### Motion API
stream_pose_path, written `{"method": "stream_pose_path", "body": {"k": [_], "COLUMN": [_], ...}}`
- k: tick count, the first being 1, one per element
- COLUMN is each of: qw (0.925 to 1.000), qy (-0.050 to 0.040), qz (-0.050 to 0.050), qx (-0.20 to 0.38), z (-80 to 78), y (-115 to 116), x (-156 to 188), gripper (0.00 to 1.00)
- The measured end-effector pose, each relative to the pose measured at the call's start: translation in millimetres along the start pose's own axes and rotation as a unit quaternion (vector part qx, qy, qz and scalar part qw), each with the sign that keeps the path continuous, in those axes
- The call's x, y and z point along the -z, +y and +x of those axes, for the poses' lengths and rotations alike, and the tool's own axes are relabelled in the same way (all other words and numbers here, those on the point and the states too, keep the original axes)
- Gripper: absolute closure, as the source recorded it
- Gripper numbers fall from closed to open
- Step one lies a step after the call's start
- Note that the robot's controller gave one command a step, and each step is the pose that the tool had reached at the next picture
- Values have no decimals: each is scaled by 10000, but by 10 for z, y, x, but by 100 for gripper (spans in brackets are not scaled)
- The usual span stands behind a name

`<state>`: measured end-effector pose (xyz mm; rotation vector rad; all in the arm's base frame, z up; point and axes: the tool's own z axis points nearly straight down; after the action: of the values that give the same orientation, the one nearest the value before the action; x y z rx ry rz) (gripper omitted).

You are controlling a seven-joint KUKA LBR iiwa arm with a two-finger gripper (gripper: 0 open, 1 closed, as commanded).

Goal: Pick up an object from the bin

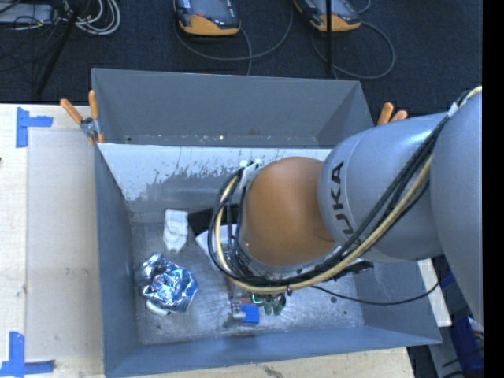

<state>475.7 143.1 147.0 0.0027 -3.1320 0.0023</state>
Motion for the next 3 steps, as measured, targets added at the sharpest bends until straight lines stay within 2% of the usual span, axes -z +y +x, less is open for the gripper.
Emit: {"method": "stream_pose_path", "body": {"k": [1, 2, 3], "qw": [10000, 9989, 9951], "qy": [-33, -77, -26], "qz": [-6, 0, 3], "qx": [-20, 468, 991], "z": [-20, -46, -28], "y": [-7, 351, 699], "x": [30, -297, -392], "gripper": [0, 0, 0]}}
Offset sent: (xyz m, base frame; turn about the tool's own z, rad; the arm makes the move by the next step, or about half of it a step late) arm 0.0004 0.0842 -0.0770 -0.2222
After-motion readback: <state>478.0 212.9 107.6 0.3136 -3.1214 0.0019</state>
